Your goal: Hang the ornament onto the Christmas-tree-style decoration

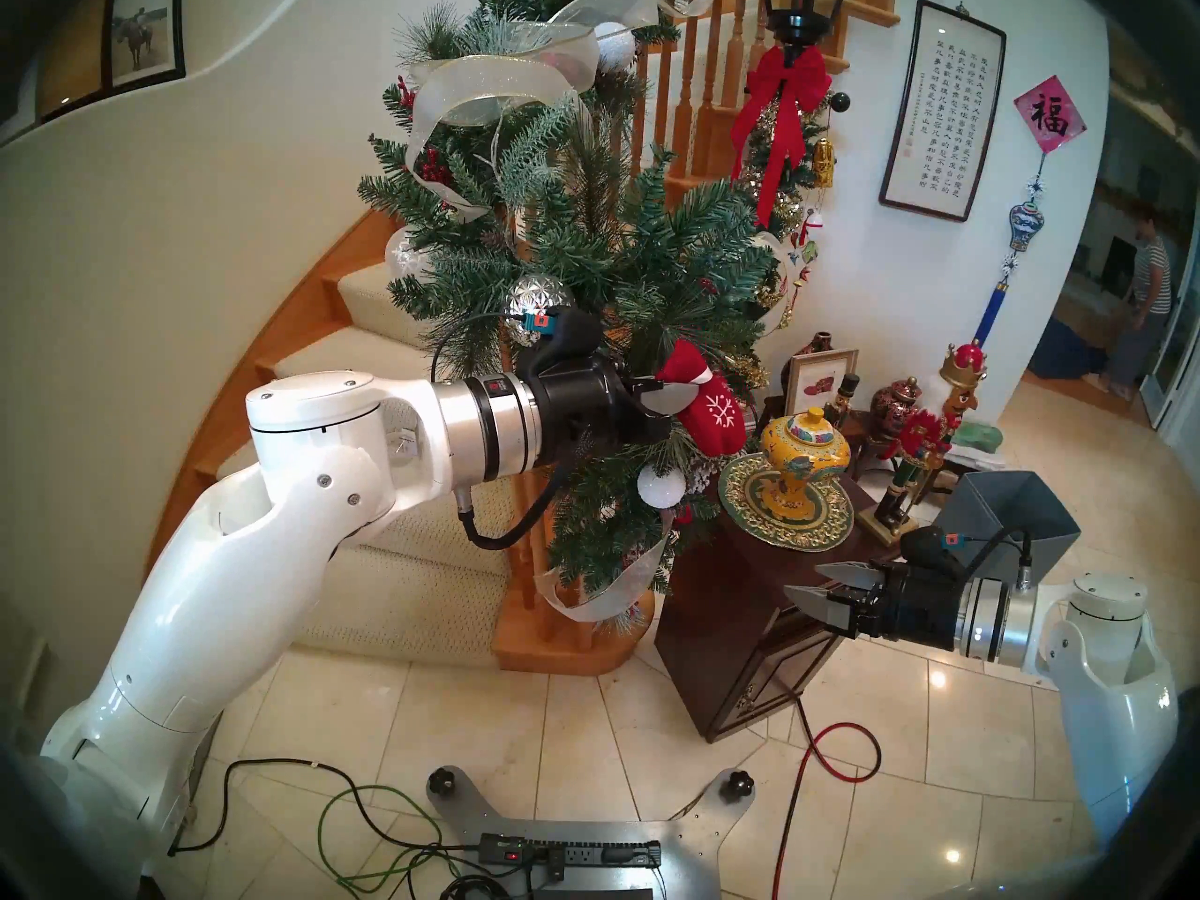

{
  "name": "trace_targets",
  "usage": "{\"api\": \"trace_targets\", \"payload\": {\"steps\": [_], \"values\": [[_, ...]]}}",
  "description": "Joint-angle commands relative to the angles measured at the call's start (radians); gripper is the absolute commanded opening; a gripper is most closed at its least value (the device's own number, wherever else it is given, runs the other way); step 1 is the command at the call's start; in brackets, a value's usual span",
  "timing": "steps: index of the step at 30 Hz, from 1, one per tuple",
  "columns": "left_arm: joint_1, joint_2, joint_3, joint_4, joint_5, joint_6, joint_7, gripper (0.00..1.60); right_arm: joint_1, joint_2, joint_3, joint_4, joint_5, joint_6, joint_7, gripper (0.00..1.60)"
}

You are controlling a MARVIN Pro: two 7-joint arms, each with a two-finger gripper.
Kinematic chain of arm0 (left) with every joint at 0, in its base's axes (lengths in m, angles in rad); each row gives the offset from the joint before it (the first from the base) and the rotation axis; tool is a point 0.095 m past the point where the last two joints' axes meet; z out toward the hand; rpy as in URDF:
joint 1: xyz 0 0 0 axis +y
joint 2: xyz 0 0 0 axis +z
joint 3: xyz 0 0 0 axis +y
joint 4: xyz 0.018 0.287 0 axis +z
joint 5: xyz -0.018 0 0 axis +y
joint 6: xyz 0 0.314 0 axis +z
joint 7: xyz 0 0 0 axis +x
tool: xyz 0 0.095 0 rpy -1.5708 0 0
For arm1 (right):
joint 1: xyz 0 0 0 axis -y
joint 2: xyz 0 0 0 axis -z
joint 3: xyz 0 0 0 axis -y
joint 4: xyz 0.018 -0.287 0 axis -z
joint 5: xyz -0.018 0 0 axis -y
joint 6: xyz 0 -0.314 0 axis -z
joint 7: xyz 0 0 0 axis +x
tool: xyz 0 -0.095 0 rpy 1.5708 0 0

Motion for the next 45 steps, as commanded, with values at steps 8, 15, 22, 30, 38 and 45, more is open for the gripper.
{"api": "trace_targets", "payload": {"steps": [8, 15, 22, 30, 38, 45], "values": [[-0.057, -0.032, -0.017, 0.044, -0.048, 0.037, -0.008, 0.0, 0.003, 0.001, 0.005, -0.005, 0.001, -0.001, 0.0, 1.6], [-0.05, -0.028, -0.029, 0.052, -0.043, 0.028, -0.03, 0.0, 0.003, 0.001, 0.005, -0.005, 0.001, -0.001, 0.0, 1.6], [-0.037, -0.02, -0.043, 0.054, -0.04, 0.016, -0.052, 0.0, 0.003, 0.001, 0.005, -0.005, 0.001, -0.001, 0.0, 1.6], [-0.023, -0.009, -0.063, 0.059, -0.042, 0.003, -0.09, 0.0, 0.003, 0.001, 0.005, -0.005, 0.001, -0.001, 0.0, 1.6], [-0.013, 0.008, -0.068, 0.077, -0.046, -0.007, -0.141, 0.0, 0.003, 0.001, 0.005, -0.005, 0.001, -0.001, 0.0, 1.6], [0.017, 0.027, -0.081, 0.081, -0.044, -0.042, -0.213, 0.0, 0.003, 0.001, 0.005, -0.005, 0.001, -0.001, 0.0, 1.6]]}}
